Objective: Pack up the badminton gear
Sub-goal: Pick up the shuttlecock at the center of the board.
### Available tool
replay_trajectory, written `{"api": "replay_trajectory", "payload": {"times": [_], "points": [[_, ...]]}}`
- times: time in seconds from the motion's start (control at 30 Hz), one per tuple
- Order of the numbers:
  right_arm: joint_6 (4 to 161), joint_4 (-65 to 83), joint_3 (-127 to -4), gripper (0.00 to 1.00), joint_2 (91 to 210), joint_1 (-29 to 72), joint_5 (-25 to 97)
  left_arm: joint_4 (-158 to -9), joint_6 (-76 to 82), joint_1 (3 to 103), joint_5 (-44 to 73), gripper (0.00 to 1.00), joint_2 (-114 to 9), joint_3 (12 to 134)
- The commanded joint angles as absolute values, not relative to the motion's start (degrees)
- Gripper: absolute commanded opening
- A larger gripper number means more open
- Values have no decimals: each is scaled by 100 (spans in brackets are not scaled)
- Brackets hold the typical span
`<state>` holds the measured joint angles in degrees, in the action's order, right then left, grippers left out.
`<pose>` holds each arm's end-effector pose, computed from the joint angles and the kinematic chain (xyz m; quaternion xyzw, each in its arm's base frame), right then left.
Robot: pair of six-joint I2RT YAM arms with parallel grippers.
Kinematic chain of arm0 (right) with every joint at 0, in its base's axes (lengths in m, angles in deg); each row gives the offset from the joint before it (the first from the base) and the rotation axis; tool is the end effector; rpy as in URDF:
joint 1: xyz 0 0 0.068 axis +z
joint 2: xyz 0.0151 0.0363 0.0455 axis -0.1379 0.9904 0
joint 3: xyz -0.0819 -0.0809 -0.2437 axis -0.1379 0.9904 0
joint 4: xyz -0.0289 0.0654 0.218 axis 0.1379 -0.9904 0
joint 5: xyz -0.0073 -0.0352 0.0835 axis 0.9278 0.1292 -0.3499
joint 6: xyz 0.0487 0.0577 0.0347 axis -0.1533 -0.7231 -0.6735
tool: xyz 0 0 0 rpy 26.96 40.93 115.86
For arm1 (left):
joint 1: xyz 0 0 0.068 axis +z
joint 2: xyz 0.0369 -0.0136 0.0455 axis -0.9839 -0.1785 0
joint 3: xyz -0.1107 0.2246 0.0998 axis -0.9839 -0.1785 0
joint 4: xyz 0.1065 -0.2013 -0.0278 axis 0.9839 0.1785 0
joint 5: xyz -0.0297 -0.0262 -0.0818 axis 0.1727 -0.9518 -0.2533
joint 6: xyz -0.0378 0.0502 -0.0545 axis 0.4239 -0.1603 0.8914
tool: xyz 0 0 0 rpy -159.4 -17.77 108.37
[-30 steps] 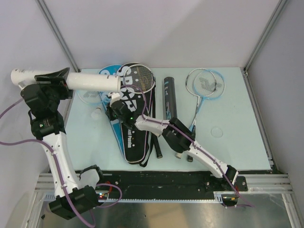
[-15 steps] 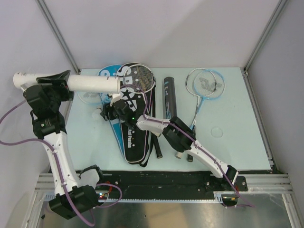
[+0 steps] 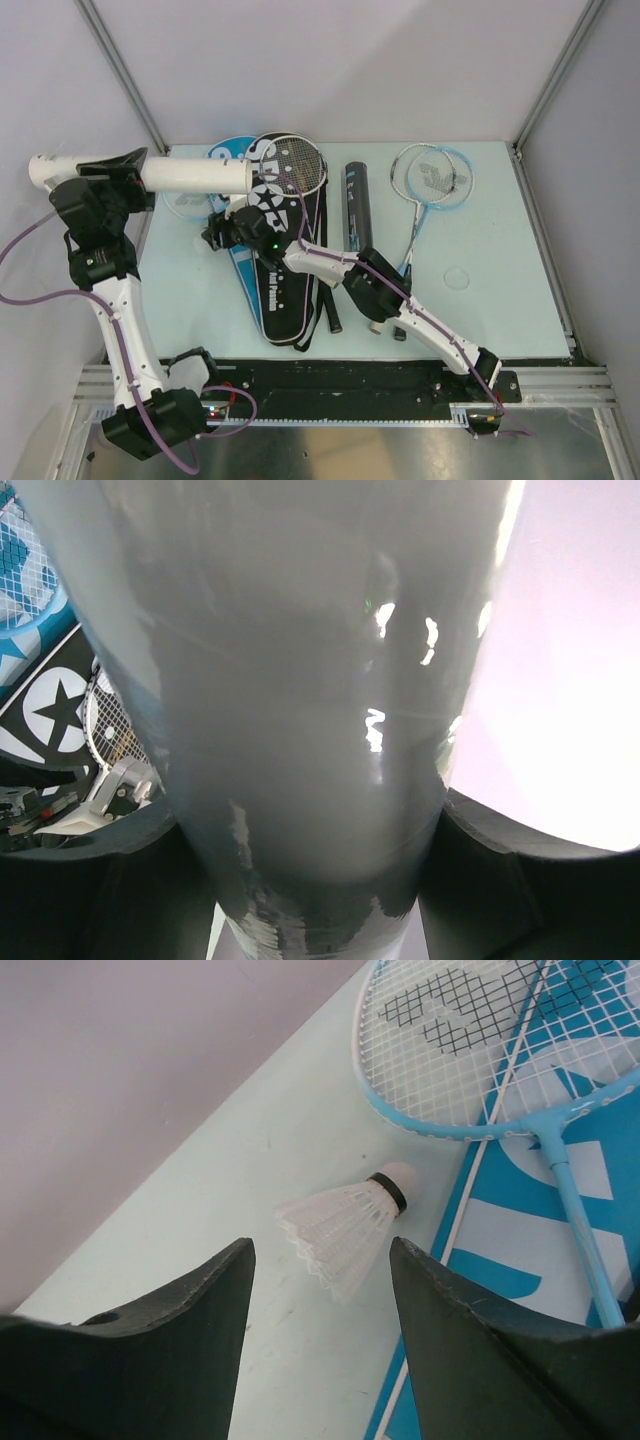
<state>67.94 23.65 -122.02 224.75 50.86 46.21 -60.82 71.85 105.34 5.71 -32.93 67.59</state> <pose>0.3229 0.5275 0.1684 -0.2330 0.7272 0.4047 0.5031 0.1968 0.0706 0.4058 -0.5424 0.5311 -0.3948 0.5175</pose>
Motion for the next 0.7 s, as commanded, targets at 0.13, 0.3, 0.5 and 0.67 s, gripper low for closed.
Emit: {"api": "replay_trajectory", "payload": {"times": [0.13, 0.3, 0.5, 0.67], "points": [[6378, 2021, -12919, 61, 22830, 5009, 4315, -6539, 7523, 10580, 415, 33, -3204, 6898], [6341, 1925, -13013, 58, 23005, 4997, 4328, -6548, 7558, 10588, 373, 33, -3183, 6946], [6517, 1984, -13055, 39, 23052, 5014, 4663, -6549, 7587, 10598, 429, 33, -3093, 6821], [6451, 2005, -13028, 7, 23055, 4990, 4730, -6563, 7576, 10612, 432, 33, -3073, 6763]]}}
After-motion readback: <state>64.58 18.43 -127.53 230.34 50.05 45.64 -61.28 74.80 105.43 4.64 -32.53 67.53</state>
